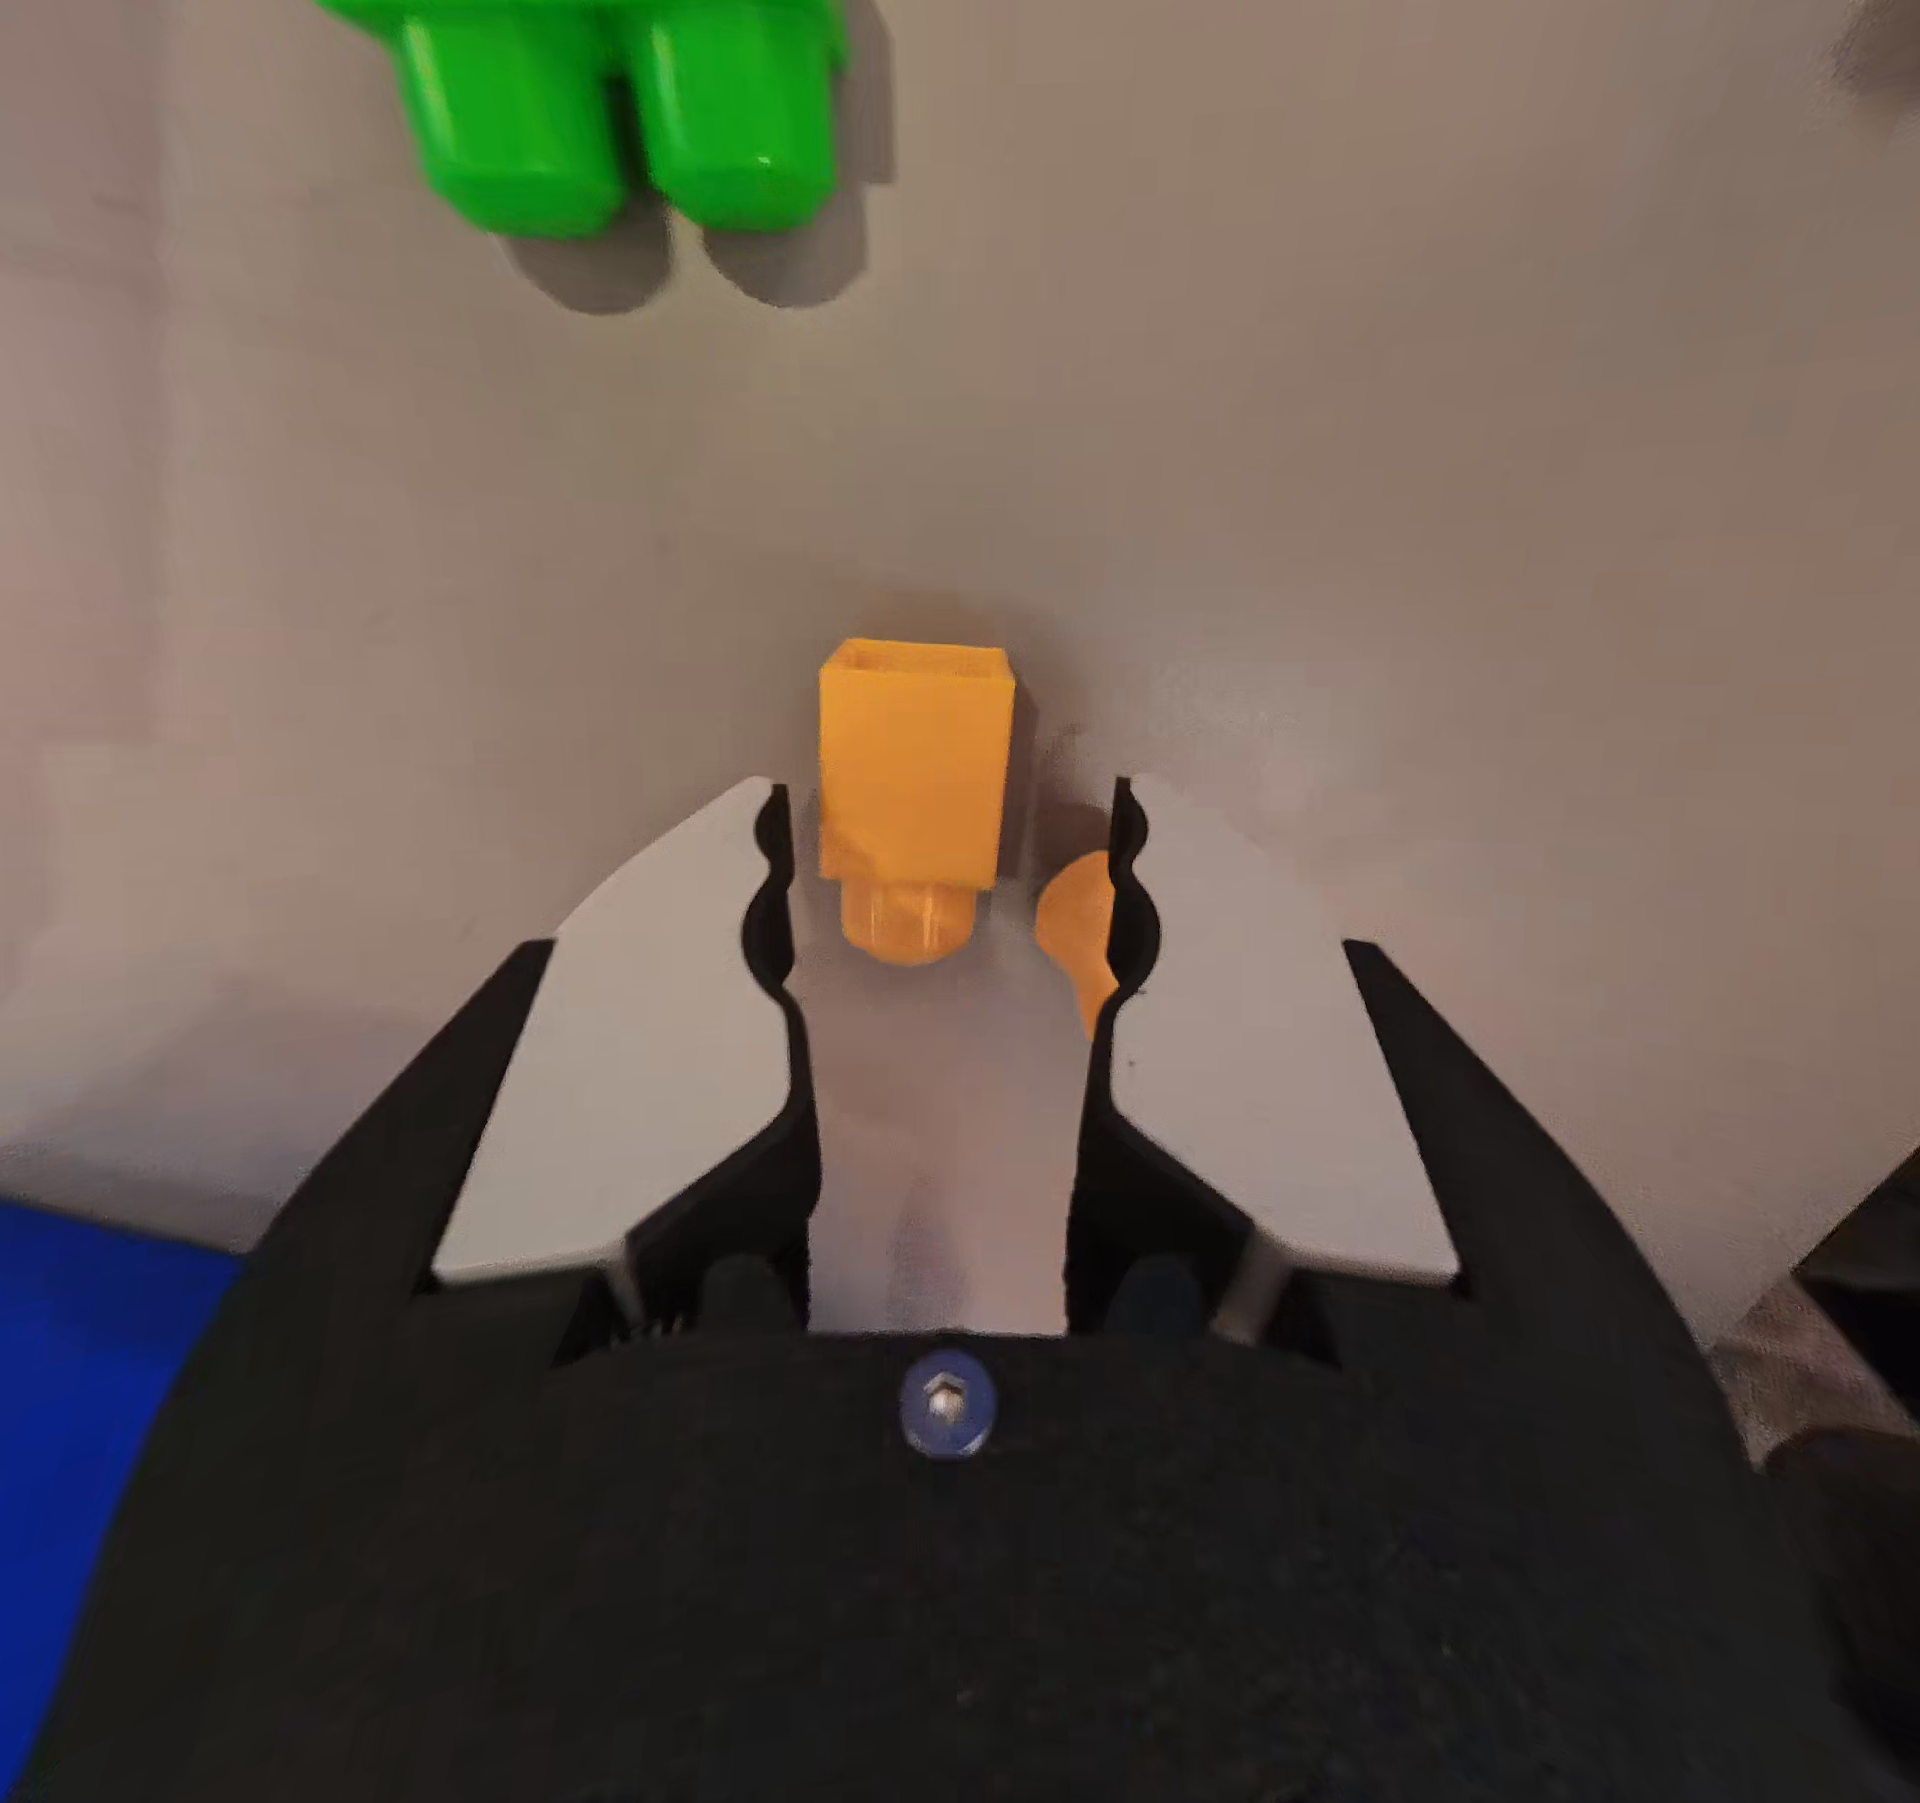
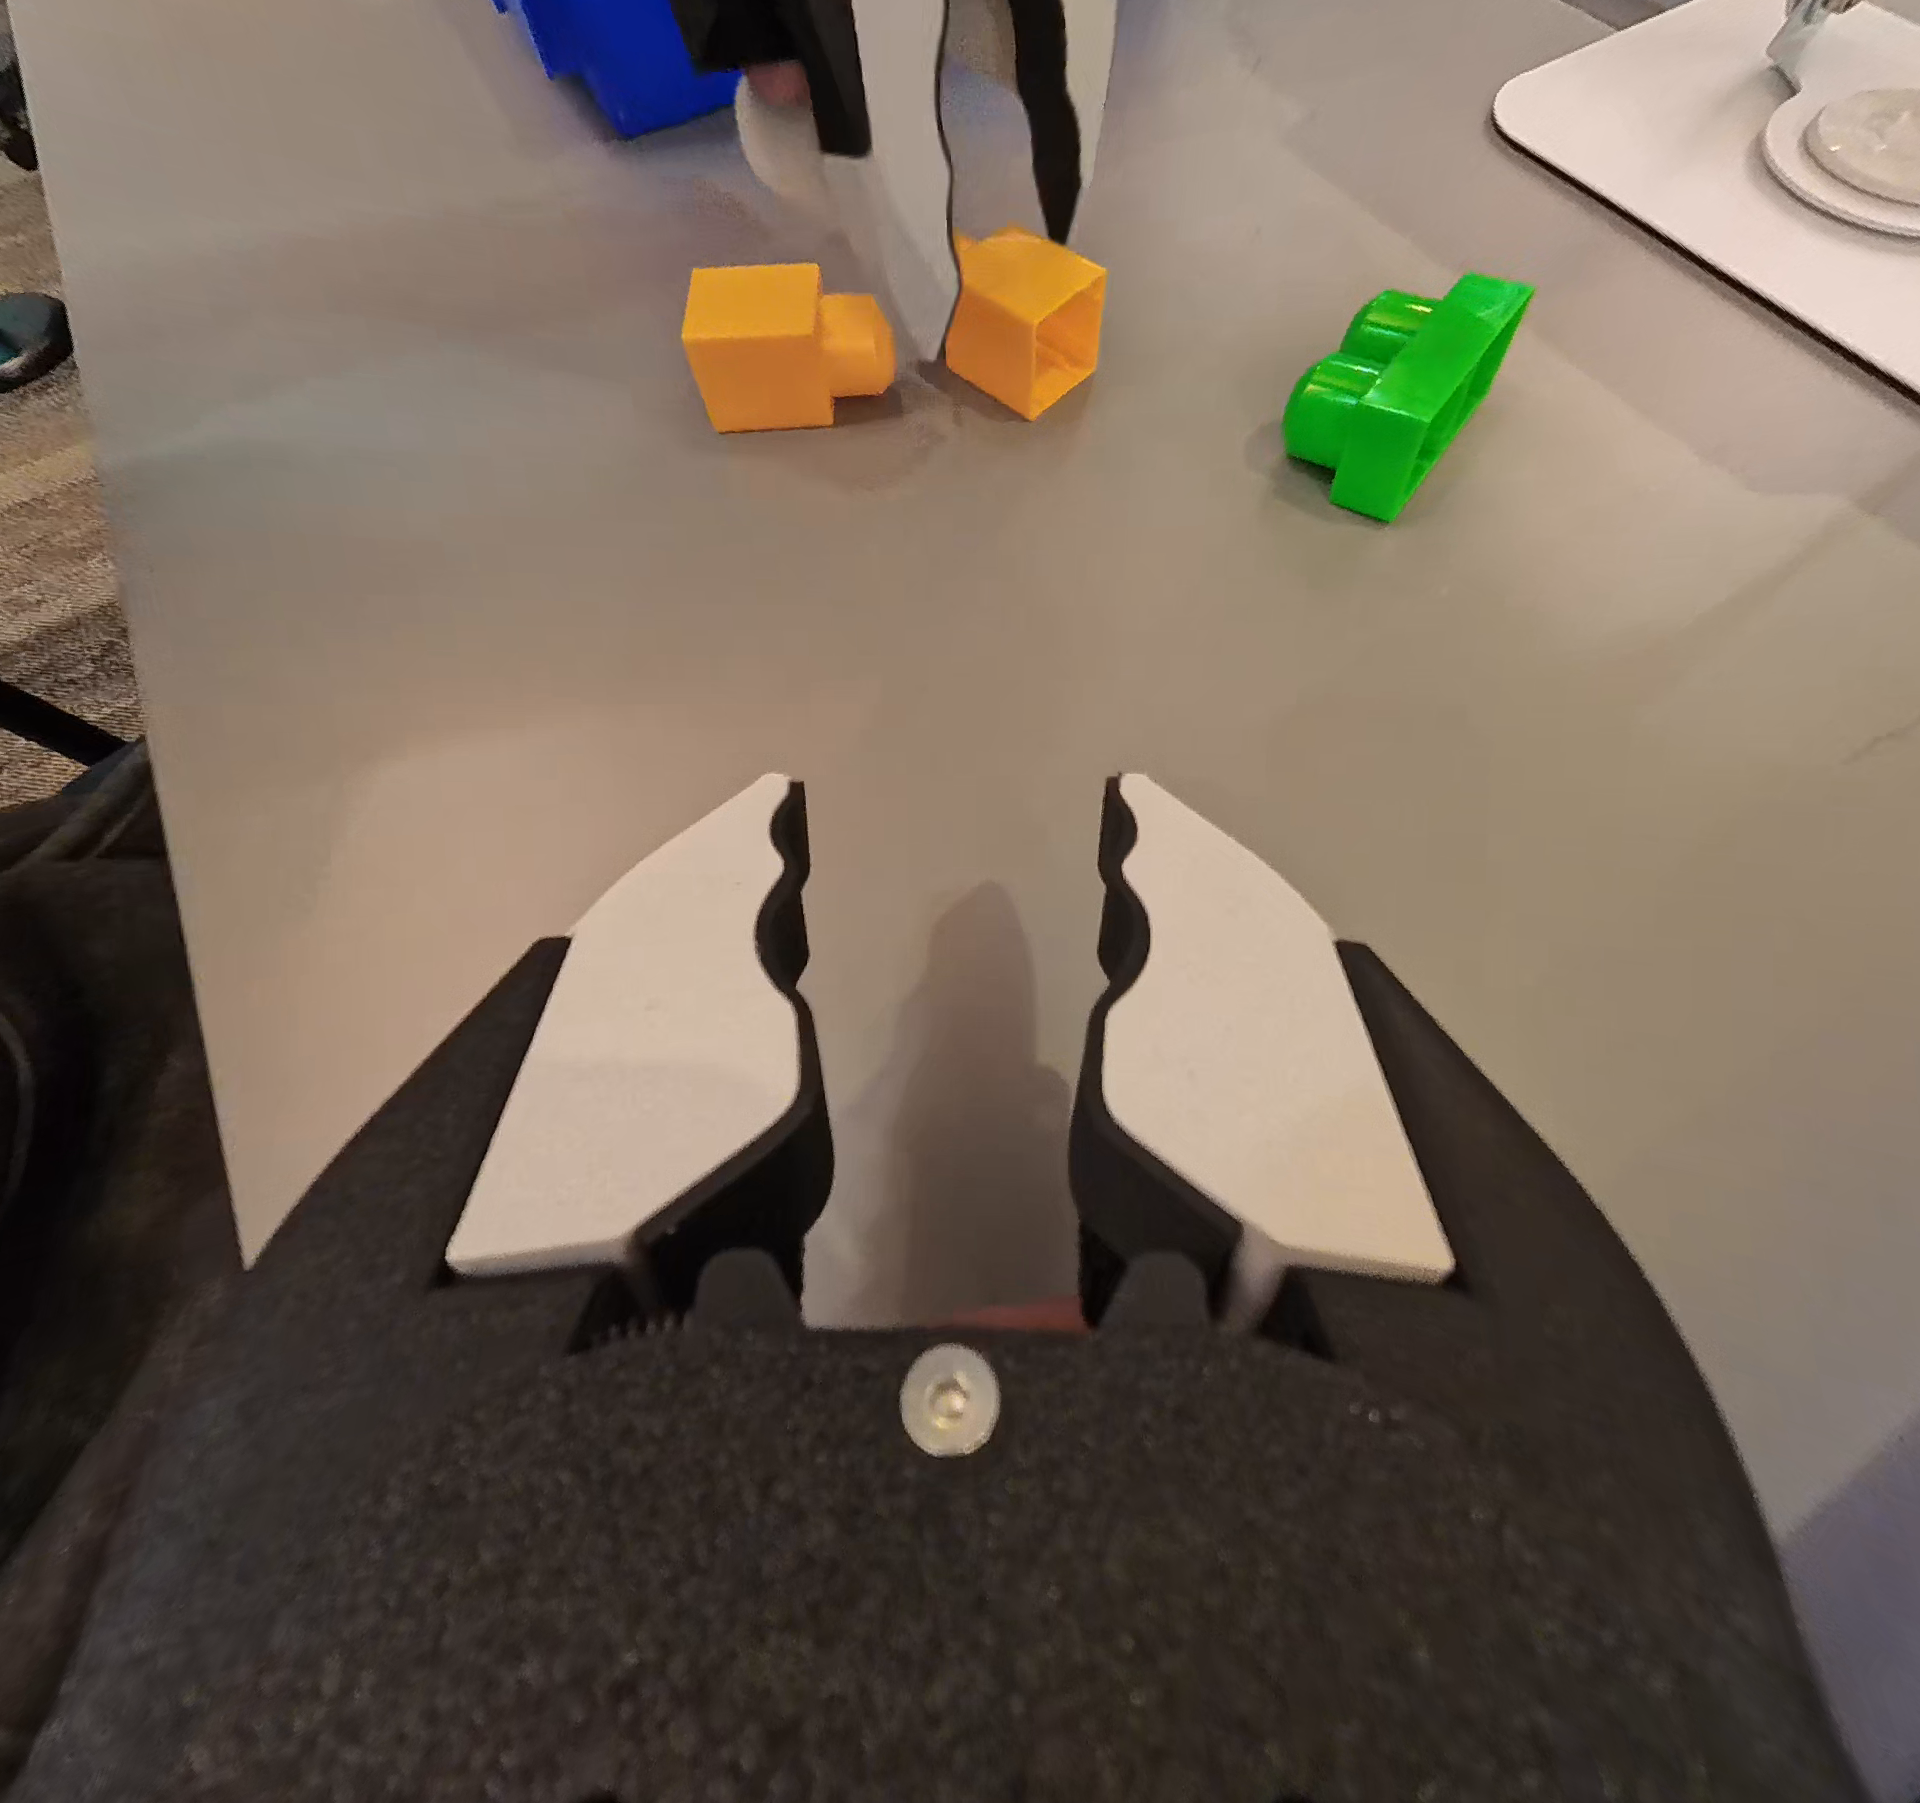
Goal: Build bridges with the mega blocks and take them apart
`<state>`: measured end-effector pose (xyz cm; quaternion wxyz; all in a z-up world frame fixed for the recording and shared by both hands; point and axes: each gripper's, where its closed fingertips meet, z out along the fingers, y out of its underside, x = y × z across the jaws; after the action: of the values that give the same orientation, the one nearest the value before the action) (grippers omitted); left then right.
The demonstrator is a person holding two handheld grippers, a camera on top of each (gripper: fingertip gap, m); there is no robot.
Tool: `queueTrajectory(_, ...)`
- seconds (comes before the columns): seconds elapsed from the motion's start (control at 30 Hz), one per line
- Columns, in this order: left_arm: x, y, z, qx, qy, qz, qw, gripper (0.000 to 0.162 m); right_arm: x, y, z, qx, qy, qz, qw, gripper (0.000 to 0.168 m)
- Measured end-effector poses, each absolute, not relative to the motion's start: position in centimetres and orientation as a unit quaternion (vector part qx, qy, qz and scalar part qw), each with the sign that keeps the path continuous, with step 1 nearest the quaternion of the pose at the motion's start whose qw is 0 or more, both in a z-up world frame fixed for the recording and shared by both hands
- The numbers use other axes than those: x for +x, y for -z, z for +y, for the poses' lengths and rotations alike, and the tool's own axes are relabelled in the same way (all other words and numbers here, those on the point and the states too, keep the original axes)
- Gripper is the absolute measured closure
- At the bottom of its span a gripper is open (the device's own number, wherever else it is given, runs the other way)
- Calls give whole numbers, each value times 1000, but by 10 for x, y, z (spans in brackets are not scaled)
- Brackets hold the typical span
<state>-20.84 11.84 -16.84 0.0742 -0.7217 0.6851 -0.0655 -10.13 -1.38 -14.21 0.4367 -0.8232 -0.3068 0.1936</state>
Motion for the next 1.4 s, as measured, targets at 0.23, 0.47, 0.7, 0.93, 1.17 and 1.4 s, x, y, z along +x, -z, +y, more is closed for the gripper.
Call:
queueTrajectory(0.23,-204,179,117,-663,53,746,31,126,-97,144,-16,-825,-193,-303,436,115)
queueTrajectory(0.47,-197,135,37,-451,114,885,28,126,-85,144,-15,-831,-186,-290,437,115)
queueTrajectory(0.7,-218,170,33,-278,6,960,16,126,-72,145,-12,-838,-178,-271,439,115)
queueTrajectory(0.93,-222,183,41,-151,-25,988,-34,126,-69,151,-13,-845,-172,-267,431,115)
queueTrajectory(1.17,-218,179,57,-117,-45,992,-21,104,-68,161,-14,-853,-175,-266,415,115)
queueTrajectory(1.4,-235,137,65,-319,-12,947,14,86,-70,150,-13,-845,-195,-259,425,115)
